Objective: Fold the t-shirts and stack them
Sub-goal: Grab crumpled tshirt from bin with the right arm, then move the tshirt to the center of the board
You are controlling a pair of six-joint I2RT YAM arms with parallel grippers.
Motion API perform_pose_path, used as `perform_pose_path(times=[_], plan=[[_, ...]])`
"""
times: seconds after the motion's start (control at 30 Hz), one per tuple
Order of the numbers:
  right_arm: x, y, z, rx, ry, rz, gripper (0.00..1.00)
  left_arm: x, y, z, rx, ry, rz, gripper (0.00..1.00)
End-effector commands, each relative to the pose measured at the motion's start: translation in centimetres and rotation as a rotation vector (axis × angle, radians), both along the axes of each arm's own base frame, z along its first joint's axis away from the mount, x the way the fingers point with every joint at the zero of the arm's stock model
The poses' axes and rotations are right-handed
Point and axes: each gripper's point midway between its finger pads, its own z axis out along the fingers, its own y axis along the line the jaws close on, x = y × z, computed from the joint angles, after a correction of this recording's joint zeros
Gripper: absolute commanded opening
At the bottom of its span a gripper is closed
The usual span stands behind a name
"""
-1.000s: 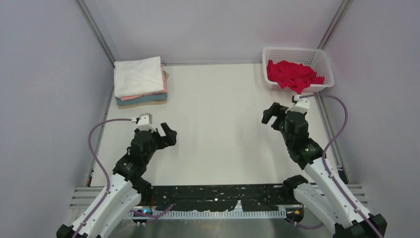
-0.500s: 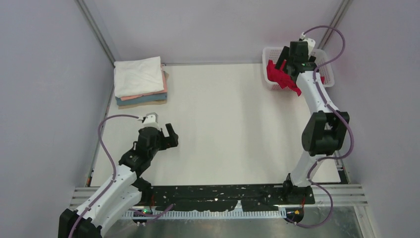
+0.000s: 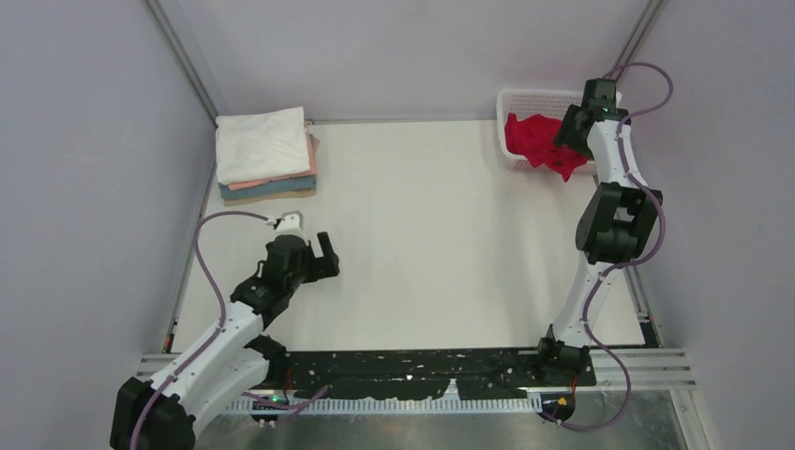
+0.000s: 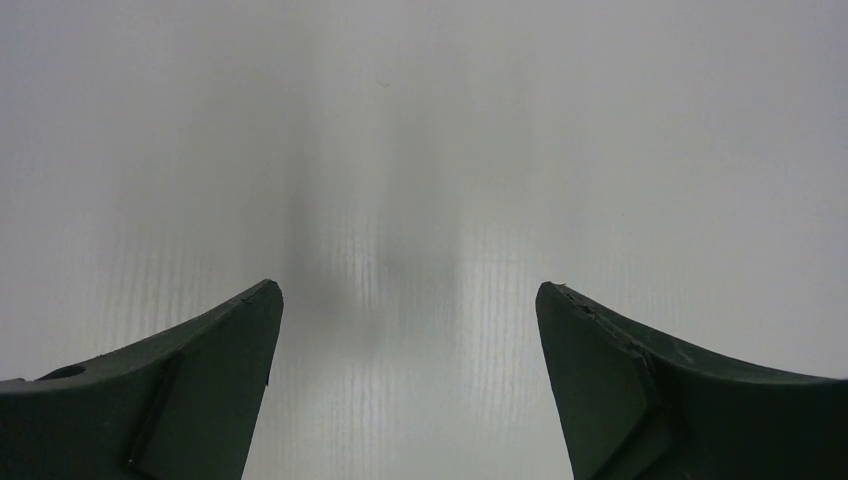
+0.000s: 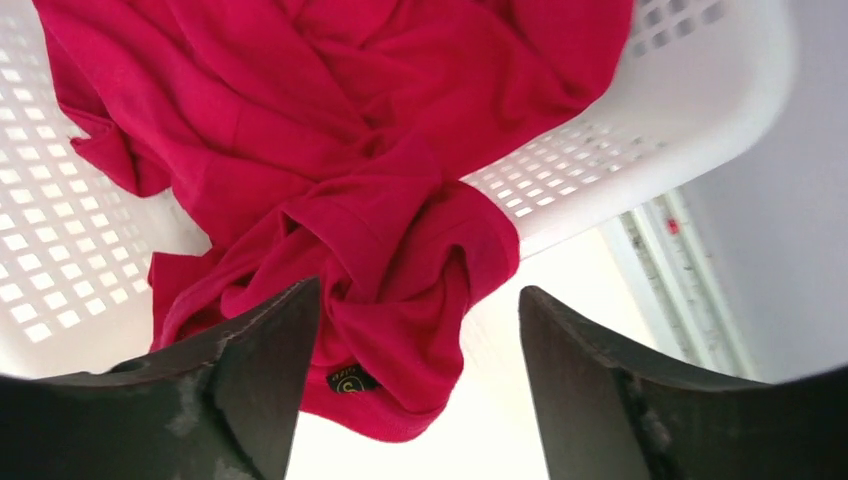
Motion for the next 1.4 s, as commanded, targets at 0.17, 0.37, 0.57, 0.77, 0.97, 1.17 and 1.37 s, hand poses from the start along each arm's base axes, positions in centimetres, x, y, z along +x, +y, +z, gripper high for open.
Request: perform_pose_path(times=[0.17,0.37,0.57,0.77,0.97,1.17,1.37], plan=[[-0.4,2.4,-1.2,0.210,-0.072,0.075,0.66,1.6,-0.6,2.6,-0.016,-0.072,-0.001,1.00],[-0.1,2.3,0.4,0.212,-0.146,0.062,0.27,1.6,-0.6,2.6,-0.019,-0.072,-0.002,1.00],[0.4,2.8,4.0,0.207,-0.208,0.114,0.07,1.6,-0.8,2.4,-0.021,-0.063,-0.009,1.00],[2.0,5.8,15.0,0.215,-0.520,0.319,0.06,1.6,-0.7,2.8,-0.022,-0.067,-0.001,1.00],[-1.5,10.6,32.4,0.123,-0.959,0.489,0.06,1.2,-0.4,4.3,-0.040,-0.102,0.008,1.00],[-9.2,19.7,43.9,0.127,-1.204,0.771,0.06,0.4,0.2,7.9,-0.120,-0.182,0.059,1.00],[-16.9,27.6,50.9,0.263,-1.365,1.053,0.05,-1.0,0.1,9.2,-0.230,-0.244,0.063,1.00]])
